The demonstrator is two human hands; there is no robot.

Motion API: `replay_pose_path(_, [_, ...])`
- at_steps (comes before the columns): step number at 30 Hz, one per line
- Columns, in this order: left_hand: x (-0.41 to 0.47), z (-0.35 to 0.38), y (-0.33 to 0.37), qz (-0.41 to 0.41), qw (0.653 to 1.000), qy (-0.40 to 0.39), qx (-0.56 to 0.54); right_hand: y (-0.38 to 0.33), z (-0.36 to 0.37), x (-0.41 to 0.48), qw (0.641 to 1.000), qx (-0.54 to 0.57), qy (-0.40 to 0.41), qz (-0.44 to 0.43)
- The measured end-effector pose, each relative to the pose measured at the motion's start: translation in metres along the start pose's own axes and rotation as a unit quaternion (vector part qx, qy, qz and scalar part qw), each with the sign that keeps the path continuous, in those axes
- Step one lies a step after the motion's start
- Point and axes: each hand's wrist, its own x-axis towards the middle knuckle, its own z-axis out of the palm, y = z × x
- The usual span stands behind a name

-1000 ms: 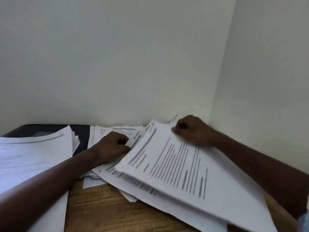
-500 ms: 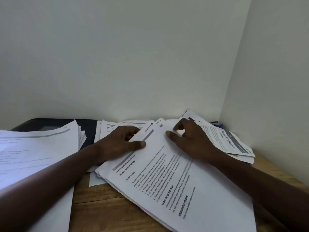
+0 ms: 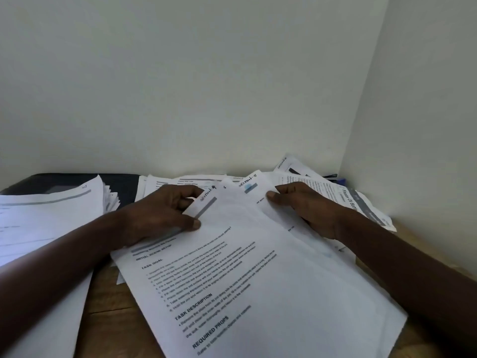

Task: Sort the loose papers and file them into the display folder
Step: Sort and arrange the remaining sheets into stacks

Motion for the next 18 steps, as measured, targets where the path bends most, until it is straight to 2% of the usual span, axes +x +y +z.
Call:
replay_pose_path(9, [-0.002, 0.004, -0.003, 0.052, 0.994, 0.084, 0.038, 0.009, 0.003, -0.003, 0.998, 0.044, -0.019, -0.027])
replay_pose_path(12, [-0.004, 0.004, -0.001, 0.043, 0.995, 0.076, 0.049, 0.005, 0.006, -0.008, 0.999, 0.029, -0.003, -0.031])
replay_pose_path(18, [-0.003, 0.006, 0.004, 0.021, 0.993, 0.1, 0.053, -0.004, 0.009, -0.019, 0.998, -0.037, -0.02, -0.057])
